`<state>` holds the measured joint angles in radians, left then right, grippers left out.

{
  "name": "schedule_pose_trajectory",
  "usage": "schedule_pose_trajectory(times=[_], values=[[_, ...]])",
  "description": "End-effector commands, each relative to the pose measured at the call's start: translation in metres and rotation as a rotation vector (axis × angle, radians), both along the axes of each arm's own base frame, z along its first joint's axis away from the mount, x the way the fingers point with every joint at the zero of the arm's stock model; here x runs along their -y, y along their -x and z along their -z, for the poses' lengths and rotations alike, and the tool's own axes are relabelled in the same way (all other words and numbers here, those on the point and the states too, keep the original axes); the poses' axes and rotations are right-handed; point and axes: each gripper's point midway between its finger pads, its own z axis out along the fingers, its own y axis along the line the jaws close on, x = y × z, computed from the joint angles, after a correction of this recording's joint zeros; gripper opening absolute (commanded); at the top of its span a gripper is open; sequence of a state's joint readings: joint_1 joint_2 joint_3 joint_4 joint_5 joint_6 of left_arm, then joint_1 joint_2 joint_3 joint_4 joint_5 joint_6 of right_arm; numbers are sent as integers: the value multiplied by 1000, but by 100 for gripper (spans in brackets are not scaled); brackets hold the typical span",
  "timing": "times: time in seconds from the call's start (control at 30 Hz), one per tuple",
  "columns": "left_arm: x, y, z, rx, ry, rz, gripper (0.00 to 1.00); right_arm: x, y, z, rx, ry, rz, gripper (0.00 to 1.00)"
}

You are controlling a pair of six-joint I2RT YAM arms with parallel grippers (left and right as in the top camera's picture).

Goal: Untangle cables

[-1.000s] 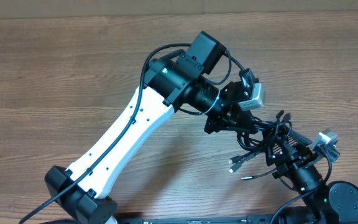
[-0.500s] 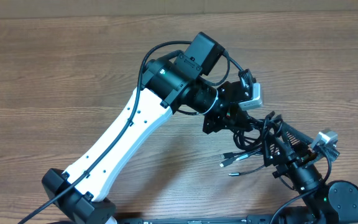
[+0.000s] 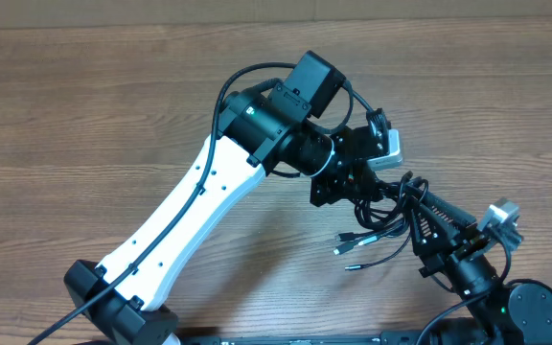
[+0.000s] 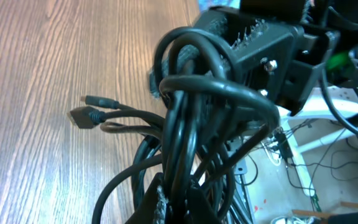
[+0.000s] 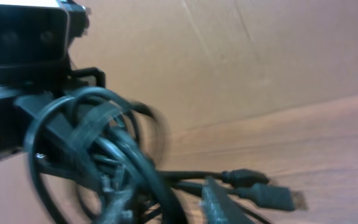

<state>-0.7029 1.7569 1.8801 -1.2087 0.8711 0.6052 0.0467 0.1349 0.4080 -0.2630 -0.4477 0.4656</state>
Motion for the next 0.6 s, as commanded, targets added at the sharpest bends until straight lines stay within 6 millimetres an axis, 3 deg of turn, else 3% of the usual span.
schedule_pose_trajectory(times=[0.0,0.07,0.13,0.3,0.57], values=[[-2,1,-8,23,6,-8,4,-4,7,-14,37,0,-29,14],[-2,2,-8,23,6,-7,4,-4,7,-14,37,0,-28,6],[-2,2,-8,23,7,-7,4,-4,7,-13,36,0,-28,4],[-2,2,-8,23,6,-7,4,2,3,-8,11,-2,11,4],[-5,-7,0,0,-60,-88,4,29,-10,19,-103,4,185,4]])
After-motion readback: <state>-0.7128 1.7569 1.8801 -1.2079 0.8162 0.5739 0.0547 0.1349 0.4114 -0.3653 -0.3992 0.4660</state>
